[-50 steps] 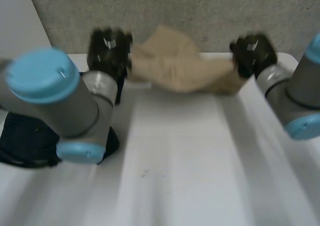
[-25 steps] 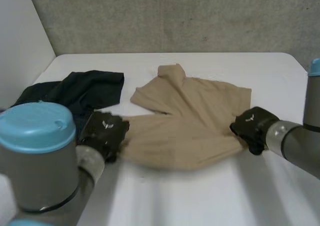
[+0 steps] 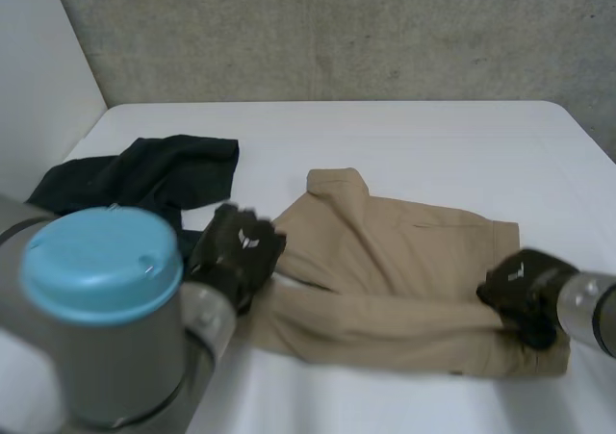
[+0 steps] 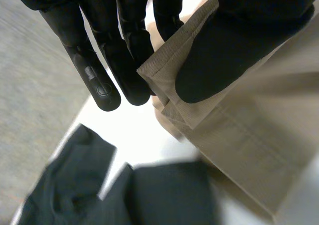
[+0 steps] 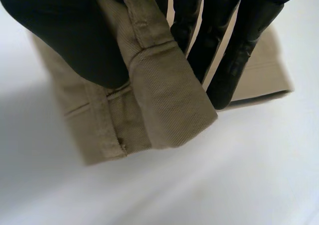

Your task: Fold the laundry.

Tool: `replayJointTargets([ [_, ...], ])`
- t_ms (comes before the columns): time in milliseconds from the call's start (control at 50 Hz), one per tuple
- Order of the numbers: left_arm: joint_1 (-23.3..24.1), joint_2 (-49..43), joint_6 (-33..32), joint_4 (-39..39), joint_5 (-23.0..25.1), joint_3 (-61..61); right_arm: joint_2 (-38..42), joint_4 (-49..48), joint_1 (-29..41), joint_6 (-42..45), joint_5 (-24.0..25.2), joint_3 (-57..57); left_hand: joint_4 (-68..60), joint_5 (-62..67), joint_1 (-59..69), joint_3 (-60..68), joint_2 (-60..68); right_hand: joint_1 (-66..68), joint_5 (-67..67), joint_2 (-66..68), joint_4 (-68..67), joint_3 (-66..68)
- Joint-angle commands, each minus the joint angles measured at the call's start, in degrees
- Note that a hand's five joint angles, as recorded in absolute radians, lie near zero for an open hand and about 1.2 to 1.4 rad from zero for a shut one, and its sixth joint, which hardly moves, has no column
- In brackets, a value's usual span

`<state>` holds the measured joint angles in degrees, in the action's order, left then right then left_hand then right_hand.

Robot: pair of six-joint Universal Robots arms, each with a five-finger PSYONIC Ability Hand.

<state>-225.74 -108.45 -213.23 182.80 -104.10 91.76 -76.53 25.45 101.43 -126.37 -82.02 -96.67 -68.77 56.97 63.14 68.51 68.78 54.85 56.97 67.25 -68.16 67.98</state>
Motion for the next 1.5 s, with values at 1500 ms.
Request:
replayJointTargets([
  [1500, -4.1, -5.4, 13.9, 13.0, 5.4, -2.7, -2.0, -29.5, -16.4, -27.1, 16.4, -13.0, 58.2, -56.4, -52.6, -58.0, -58.2, -19.4, -31.5, -31.8, 32.7, -32.5],
])
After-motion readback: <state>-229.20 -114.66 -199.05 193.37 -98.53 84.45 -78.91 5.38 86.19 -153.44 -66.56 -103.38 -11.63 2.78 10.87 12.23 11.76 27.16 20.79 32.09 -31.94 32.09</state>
